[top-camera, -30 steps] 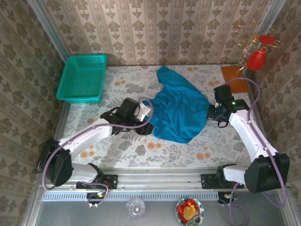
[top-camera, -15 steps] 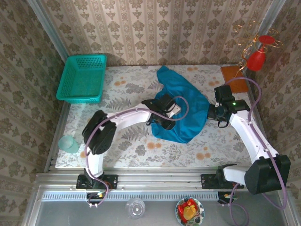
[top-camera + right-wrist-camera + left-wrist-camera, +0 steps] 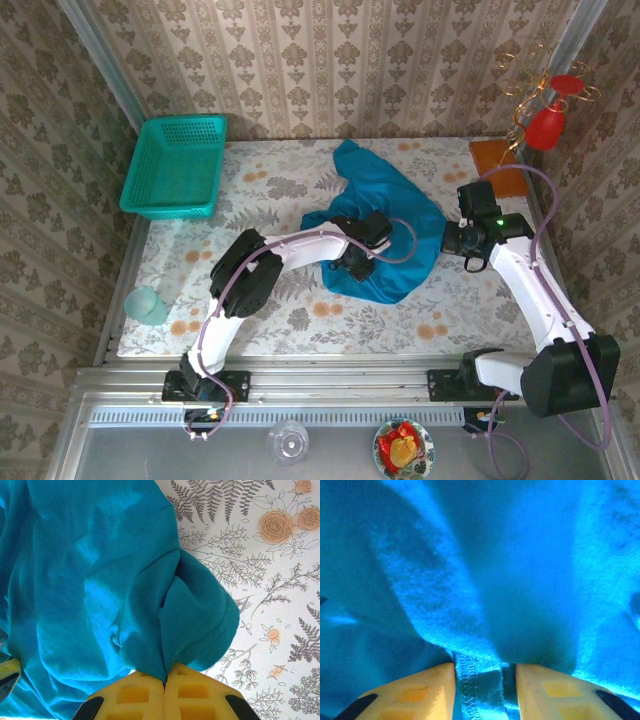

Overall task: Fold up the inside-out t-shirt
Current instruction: Flatten out the T-shirt at the center of the table.

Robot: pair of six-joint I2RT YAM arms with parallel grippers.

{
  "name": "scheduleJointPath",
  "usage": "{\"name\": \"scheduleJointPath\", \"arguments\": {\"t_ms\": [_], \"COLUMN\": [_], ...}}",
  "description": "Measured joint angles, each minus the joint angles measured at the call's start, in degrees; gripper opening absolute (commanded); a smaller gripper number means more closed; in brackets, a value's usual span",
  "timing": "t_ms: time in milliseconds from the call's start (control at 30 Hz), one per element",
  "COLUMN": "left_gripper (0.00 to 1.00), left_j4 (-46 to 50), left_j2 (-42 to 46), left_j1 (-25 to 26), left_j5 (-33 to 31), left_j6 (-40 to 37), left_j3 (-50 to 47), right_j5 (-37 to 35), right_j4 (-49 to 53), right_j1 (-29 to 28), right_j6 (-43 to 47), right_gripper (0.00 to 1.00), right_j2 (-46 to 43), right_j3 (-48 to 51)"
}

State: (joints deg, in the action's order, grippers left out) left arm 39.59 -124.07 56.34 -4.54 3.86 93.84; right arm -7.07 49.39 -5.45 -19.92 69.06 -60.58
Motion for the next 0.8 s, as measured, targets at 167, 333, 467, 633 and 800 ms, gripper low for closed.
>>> {"name": "scheduleJointPath", "arguments": {"t_ms": [167,333,467,633,800], "left_gripper": [0.30,0.29,0.33,0.32,0.27], "left_j4": [0.79,0.42,0.11,-1.27,-2.64], "left_j2": [0.00,0.87,2.78,6.73,9.35], "left_j1": [-0.11,-0.63,-2.23,-5.22,-7.28], "left_j5": [-2.43,-3.39,-3.54,-2.99,-0.92], "left_j6": [-0.26,-0.26,-0.20,0.52,1.05], "left_j3": [0.00,-1.27,-4.07,-8.41,-9.99], "right_j5": [0.00,-0.02,-0.02,-0.02,-0.02], "right_j4": [0.00,0.00,0.00,0.02,0.02], "right_j1": [0.04,0.04,0.04,0.04,0.07], "right_j6": [0.00,0.00,0.00,0.00,0.00], "right_gripper": [0.00,0.00,0.00,0.00,0.00], "right_j2": [0.00,0.00,0.00,0.00,0.00], "right_j3": [0.00,0.00,0.00,0.00,0.00]}}
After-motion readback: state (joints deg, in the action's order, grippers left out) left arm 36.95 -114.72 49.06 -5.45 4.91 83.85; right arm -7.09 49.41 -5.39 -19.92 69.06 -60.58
